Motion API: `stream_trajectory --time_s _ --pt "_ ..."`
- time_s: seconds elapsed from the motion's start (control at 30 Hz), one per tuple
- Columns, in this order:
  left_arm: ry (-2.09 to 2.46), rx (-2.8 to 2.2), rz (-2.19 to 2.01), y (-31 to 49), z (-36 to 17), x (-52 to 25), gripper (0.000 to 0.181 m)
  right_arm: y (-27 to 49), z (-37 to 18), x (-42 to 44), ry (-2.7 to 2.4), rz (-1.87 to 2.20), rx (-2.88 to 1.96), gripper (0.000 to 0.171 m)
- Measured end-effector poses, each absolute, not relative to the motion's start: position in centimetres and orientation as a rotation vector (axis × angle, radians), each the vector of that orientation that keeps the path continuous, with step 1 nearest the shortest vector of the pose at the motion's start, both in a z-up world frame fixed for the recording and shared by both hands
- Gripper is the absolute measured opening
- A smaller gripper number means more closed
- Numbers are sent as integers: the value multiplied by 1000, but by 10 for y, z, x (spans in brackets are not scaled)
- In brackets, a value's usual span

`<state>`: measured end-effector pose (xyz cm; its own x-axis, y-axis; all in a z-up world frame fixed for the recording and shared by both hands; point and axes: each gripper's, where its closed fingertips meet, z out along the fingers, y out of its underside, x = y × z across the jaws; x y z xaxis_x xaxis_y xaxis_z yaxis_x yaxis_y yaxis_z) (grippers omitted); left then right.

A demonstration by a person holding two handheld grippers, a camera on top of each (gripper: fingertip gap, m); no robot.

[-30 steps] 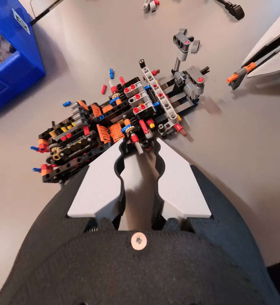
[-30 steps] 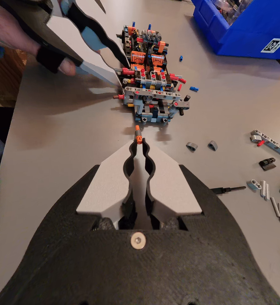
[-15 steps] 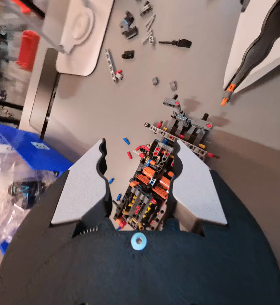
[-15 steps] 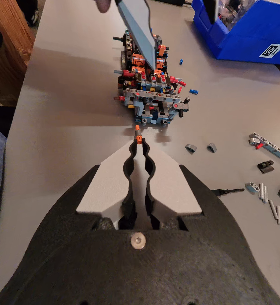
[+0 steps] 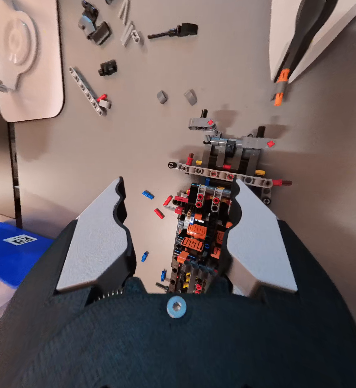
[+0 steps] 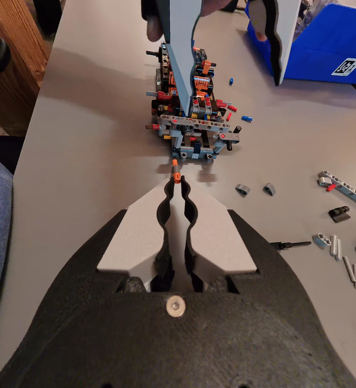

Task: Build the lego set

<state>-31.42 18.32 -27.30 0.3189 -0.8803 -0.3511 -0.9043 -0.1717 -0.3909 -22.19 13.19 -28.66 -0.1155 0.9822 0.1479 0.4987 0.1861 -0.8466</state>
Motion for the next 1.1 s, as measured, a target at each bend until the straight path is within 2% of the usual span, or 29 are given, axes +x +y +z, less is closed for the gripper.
stream_trajectory --time_s 0.2,0.53,1.1 --pt "1658 -2052 -25 182 -281 -309 93 131 -286 -222 -1728 835 -1404 4" --pt "1743 -2081 -157 176 -280 -302 97 130 -286 -221 -1732 852 -1401 4" --pt "1892 -2162 -320 164 -297 -296 80 129 -283 -220 -1726 899 -1404 4"
